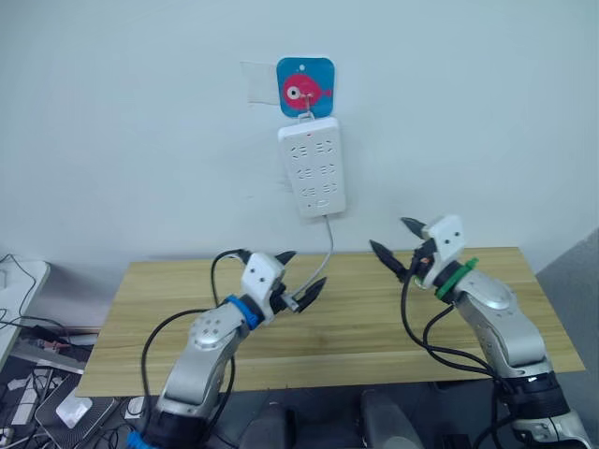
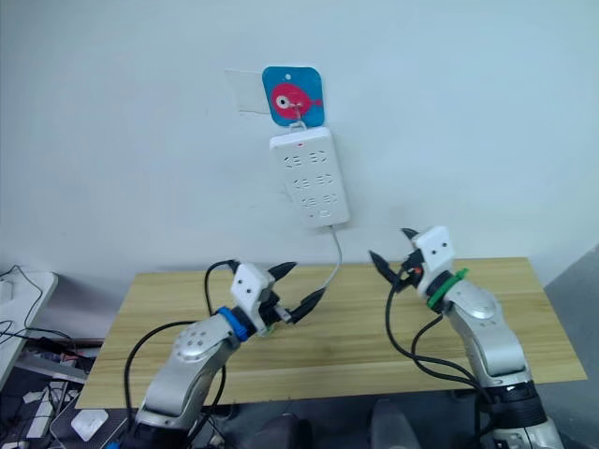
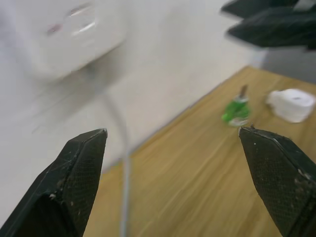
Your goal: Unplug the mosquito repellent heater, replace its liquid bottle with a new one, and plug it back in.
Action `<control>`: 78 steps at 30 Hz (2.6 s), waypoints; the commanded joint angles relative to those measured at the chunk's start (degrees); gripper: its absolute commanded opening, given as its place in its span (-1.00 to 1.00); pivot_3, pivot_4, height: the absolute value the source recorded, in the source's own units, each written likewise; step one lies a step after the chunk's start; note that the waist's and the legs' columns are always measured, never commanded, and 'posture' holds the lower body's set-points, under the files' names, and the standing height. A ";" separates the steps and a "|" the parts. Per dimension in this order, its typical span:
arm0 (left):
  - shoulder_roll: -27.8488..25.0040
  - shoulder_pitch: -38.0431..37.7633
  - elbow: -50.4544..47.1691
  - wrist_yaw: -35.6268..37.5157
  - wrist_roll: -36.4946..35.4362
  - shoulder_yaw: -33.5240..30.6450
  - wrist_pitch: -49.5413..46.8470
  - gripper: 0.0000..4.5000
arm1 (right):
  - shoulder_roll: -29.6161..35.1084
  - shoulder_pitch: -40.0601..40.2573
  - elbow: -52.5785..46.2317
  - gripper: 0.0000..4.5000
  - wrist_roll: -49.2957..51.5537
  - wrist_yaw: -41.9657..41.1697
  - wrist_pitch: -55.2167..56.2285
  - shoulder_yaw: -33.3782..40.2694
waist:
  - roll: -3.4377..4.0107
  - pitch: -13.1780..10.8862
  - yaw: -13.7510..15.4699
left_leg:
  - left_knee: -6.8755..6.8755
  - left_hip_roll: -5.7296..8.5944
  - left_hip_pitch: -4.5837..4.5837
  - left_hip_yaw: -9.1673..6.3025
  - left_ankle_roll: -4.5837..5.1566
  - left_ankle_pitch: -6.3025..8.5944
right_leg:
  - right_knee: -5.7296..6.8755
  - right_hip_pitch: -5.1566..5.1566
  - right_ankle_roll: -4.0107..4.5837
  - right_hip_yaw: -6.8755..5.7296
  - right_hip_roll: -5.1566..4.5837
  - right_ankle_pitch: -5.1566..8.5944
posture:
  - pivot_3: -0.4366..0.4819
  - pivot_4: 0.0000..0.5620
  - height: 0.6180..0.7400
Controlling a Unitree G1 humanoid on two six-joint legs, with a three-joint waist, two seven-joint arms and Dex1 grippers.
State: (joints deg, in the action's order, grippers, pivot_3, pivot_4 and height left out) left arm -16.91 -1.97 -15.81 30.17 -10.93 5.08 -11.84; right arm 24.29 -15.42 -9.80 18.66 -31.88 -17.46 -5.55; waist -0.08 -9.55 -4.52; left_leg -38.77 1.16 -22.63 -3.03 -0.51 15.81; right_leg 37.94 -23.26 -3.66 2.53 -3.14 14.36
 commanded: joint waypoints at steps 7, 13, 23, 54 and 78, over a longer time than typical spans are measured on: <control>1.62 -15.95 -1.68 -7.77 3.07 -5.67 8.53 1.00 | 2.48 -9.07 7.86 0.99 -0.46 -20.15 3.05 -7.87 | -0.13 0.01 2.81 | -0.01 0.05 0.12 -0.01 0.00 0.00 | 0.00 0.11 0.02 -0.08 -0.05 0.00 | -0.02 -0.50 1.00; 4.78 -17.14 7.68 -12.05 6.65 -5.98 19.01 1.00 | 2.09 -12.00 12.82 0.99 1.77 -29.55 2.37 -8.29 | -0.28 -0.04 3.17 | -0.01 0.04 0.12 0.00 0.00 0.00 | -0.02 0.11 0.03 -0.08 -0.06 -0.01 | 0.09 -0.42 1.00; 7.75 -5.45 35.95 -14.69 9.12 -6.19 37.25 1.00 | 0.95 -12.70 17.25 0.99 -1.84 -37.57 8.15 -11.62 | -0.41 -0.12 3.53 | 0.00 0.06 0.13 -0.03 0.00 0.00 | 0.02 0.09 0.05 -0.13 -0.06 -0.02 | 0.08 -0.36 1.00; 11.07 12.26 72.97 -22.64 13.67 -5.81 54.29 -0.01 | 4.10 -9.73 7.46 1.00 -4.66 -30.32 0.30 -8.08 | -1.01 -0.77 2.80 | 0.01 0.04 0.10 -0.12 -0.01 0.00 | 0.01 0.07 0.04 -0.19 -0.08 -0.02 | -0.11 -0.30 1.00; -5.66 15.55 21.92 16.74 -0.04 5.93 9.75 -0.01 | -10.16 -3.04 7.02 1.00 -7.82 -13.99 5.03 -10.50 | -1.00 -0.98 2.54 | 0.04 0.02 0.04 -0.17 -0.05 -0.01 | 0.02 -0.01 0.06 -0.21 -0.01 -0.03 | -0.21 -0.53 1.00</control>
State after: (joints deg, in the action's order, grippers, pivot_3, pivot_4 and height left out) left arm -22.86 12.61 7.32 46.13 -11.15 10.17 -1.62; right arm 14.67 -18.65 -1.49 11.26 -46.87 -13.58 -15.49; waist -1.08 -10.53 -1.98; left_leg -38.73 1.18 -22.60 -3.19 -0.56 15.79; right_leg 37.96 -23.27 -3.60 2.33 -3.16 14.33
